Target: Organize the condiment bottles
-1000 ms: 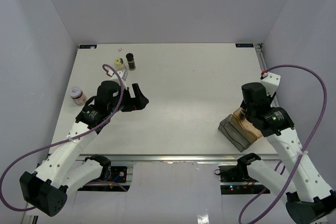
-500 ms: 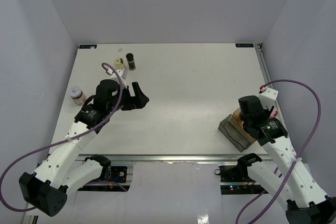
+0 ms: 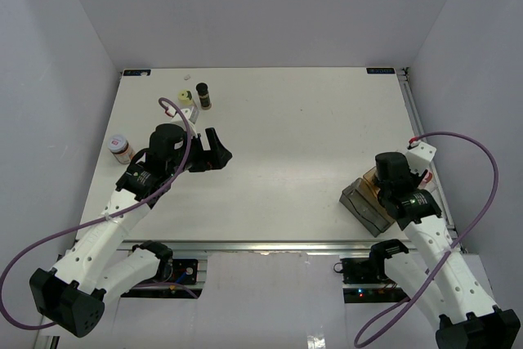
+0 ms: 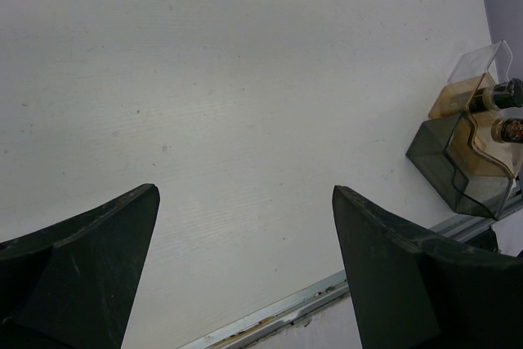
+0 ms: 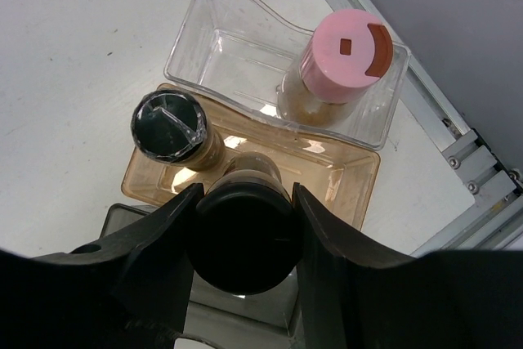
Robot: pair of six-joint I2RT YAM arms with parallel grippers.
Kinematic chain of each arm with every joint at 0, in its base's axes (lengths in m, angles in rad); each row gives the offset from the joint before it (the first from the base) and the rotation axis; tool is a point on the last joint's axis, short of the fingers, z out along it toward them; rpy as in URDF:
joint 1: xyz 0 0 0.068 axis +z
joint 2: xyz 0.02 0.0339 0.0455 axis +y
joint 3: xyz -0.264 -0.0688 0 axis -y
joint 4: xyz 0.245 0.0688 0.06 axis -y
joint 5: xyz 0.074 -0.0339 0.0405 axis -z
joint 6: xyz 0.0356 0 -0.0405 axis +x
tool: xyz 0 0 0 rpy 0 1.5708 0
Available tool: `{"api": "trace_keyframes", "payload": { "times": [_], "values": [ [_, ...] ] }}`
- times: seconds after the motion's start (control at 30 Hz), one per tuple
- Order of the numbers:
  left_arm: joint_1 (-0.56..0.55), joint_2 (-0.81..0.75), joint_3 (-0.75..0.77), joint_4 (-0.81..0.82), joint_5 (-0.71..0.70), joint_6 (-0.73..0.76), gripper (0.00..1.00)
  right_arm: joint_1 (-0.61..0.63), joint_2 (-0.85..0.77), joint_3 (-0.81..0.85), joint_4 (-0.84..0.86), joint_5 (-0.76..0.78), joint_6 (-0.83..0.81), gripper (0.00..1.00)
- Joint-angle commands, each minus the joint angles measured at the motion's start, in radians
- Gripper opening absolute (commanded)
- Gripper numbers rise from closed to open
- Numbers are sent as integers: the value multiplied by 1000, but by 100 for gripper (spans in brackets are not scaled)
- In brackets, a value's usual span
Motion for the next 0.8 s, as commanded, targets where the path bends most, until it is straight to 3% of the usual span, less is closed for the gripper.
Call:
{"api": "trace_keyframes", "payload": {
  "times": [0.0,0.77],
  "values": [
    [3,-8,34,-14,-3,15,98,-54,-1,-38,136,-39,-24,8],
    [3,-20,27,-21,-16,19,98,-197,9,-119,269,-154,-63,8]
  ]
}}
